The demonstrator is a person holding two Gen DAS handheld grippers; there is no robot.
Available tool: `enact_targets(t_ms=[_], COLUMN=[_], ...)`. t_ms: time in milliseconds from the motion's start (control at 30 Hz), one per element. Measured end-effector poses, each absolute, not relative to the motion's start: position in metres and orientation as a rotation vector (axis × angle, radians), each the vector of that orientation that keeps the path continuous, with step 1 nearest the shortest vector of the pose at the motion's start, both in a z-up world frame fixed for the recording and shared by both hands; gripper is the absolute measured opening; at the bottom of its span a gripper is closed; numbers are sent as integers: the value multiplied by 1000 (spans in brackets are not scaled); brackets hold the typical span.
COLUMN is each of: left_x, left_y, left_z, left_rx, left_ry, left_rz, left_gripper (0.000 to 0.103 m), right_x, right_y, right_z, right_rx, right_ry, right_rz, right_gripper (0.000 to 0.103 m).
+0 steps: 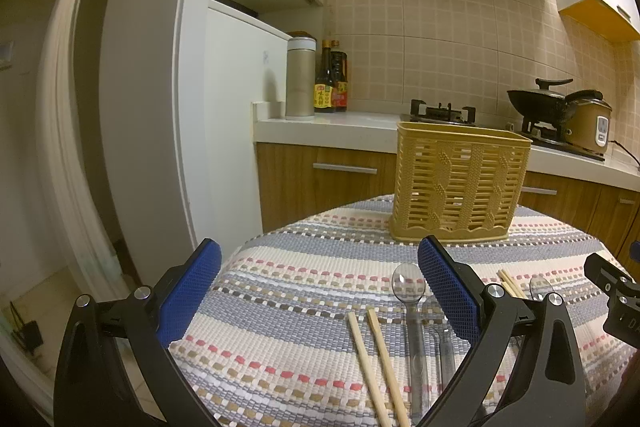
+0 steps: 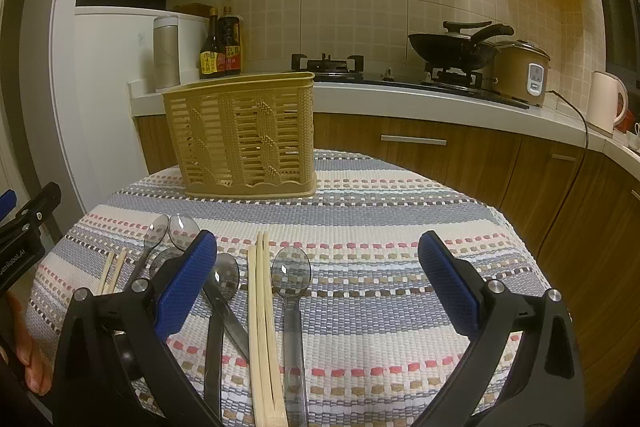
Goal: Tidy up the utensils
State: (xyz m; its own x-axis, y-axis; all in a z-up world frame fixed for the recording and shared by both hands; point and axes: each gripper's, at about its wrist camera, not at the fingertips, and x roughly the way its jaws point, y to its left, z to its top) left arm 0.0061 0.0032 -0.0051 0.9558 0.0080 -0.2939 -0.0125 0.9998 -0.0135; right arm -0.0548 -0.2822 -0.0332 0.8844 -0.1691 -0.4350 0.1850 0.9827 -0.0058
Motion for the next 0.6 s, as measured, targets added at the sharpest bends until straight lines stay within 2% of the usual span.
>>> enact_targets(t_ms=[600], left_x=[7], left_y=[4], left_z=[-4], left_rx=[-25], left_ry=[309], left_rz=[9], left_gripper=[96], right_x=[-56], right_y=[-279], right_z=[-33], right_rx=[24], right_ry=[443], right_rz=[-179], right_gripper=[96])
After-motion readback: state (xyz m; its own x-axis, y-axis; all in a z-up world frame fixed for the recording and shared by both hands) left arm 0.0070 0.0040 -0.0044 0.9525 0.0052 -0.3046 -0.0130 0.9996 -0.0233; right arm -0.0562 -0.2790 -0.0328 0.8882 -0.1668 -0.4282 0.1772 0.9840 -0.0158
